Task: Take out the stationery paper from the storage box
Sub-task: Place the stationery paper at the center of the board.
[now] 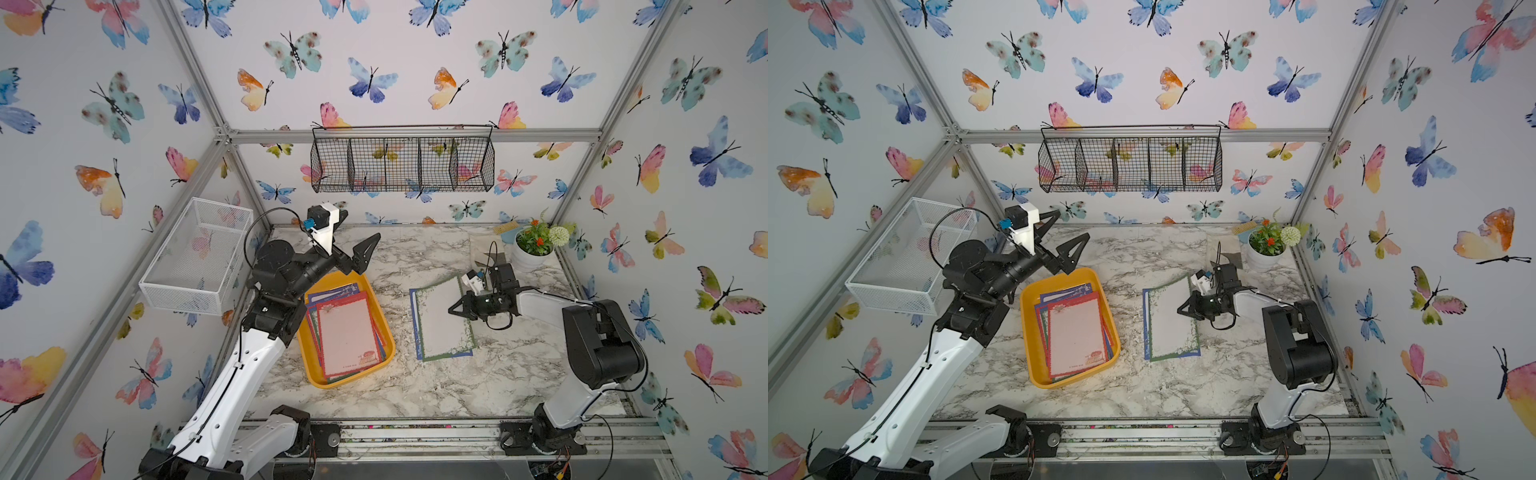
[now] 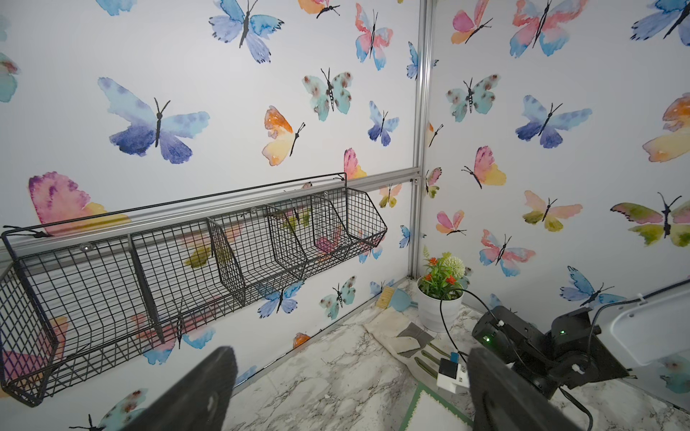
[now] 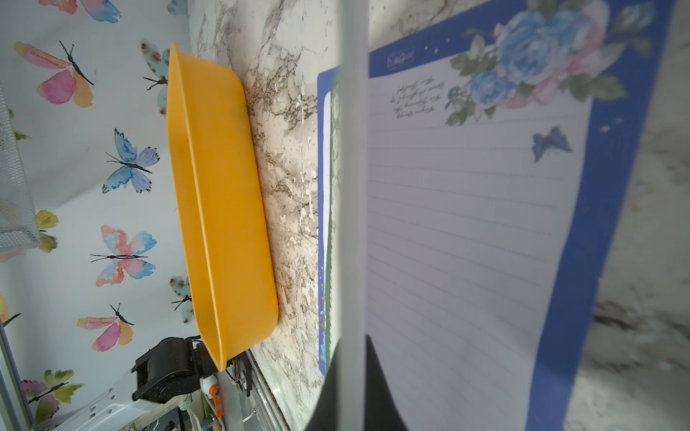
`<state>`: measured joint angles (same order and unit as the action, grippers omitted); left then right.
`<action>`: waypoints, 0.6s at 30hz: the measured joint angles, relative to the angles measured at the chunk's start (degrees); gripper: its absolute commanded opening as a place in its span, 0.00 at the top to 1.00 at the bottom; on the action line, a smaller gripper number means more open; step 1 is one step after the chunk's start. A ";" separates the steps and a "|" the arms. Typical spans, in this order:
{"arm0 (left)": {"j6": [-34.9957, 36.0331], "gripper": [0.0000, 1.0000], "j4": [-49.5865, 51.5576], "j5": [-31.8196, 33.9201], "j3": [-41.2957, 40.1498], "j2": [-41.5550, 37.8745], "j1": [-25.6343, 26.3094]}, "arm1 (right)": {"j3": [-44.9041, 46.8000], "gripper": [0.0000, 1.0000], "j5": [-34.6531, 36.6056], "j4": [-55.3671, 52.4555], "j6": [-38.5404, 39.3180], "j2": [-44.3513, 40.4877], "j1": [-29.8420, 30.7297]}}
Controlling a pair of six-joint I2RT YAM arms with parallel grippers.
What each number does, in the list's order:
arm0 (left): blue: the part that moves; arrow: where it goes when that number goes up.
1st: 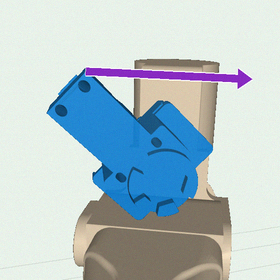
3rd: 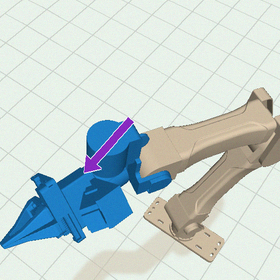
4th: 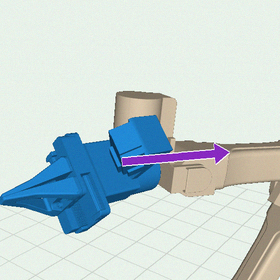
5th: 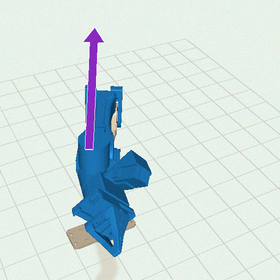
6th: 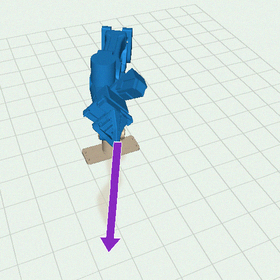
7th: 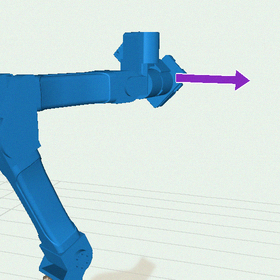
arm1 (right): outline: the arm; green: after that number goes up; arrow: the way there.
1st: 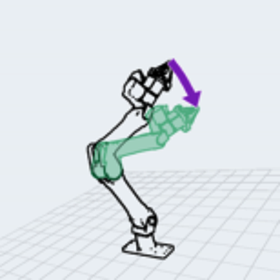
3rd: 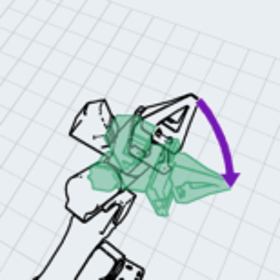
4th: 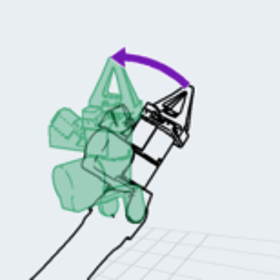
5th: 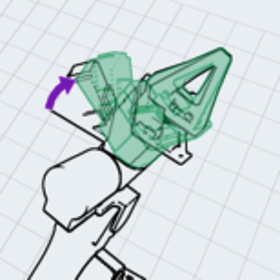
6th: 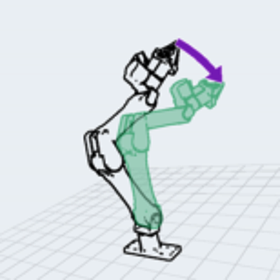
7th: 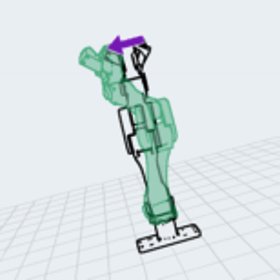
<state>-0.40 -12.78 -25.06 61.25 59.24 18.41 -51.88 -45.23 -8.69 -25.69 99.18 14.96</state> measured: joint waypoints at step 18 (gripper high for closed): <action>0.02 0.02 0.00 0.68 0.00 0.00 0.04 | -0.48 0.67 0.33 -2.67 3.19 2.89 0.00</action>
<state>-0.38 -12.78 -24.38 61.25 59.24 18.46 -52.36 -44.91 -11.35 -22.50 102.06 14.96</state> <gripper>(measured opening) 0.983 0.269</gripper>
